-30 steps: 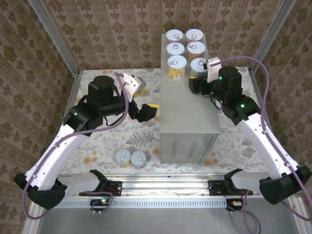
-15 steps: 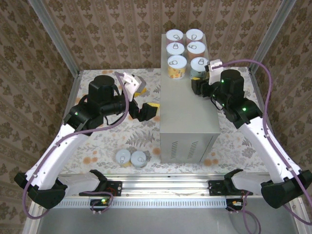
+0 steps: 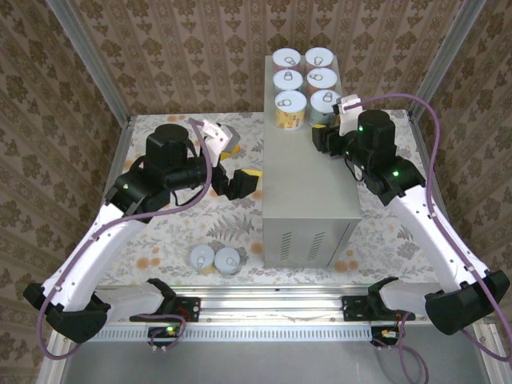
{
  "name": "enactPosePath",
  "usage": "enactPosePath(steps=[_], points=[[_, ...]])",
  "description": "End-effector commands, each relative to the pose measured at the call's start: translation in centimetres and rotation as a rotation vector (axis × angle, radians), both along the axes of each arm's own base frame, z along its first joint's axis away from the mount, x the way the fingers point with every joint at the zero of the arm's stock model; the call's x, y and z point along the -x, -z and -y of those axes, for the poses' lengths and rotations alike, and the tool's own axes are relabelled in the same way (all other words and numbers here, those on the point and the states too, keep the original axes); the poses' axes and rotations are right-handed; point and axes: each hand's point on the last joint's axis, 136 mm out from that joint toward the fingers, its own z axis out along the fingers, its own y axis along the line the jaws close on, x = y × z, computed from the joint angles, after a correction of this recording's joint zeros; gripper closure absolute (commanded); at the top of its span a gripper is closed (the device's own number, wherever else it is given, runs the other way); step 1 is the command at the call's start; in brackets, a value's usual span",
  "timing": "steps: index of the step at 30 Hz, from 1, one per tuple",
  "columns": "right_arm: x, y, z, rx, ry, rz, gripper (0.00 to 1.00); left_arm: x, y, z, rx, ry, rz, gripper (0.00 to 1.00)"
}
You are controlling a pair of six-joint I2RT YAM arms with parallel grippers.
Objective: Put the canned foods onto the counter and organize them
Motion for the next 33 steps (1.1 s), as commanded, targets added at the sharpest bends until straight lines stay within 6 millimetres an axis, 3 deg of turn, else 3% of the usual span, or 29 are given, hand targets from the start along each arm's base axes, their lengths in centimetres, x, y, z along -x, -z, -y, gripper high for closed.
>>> enactPosePath(steps=[1, 13, 21, 28, 33], points=[[-0.6, -0.7, 0.0, -0.003, -0.004, 0.012, 0.32, 0.1, -0.8, -0.5, 0.027, -0.017, 0.009, 0.0], [-0.9, -0.6, -0.1, -0.006, -0.015, 0.007, 0.31, 0.0, -0.7, -0.5, 0.022, -0.021, 0.011, 0.0], [0.3, -1.5, 0.1, -0.017, -0.024, 0.025, 0.22, -0.5, -0.2, -0.6, 0.007, -0.042, -0.001, 0.0], [3.9, -2.5, 1.0, -0.031, -0.037, 0.006, 0.0, -1.3, 2.2, -2.0, -0.071, -0.136, -0.041, 0.0], [7.6, -2.9, 2.3, -0.021, -0.031, -0.043, 0.0, -1.1, 5.2, -3.7, -0.146, -0.207, -0.102, 0.0]])
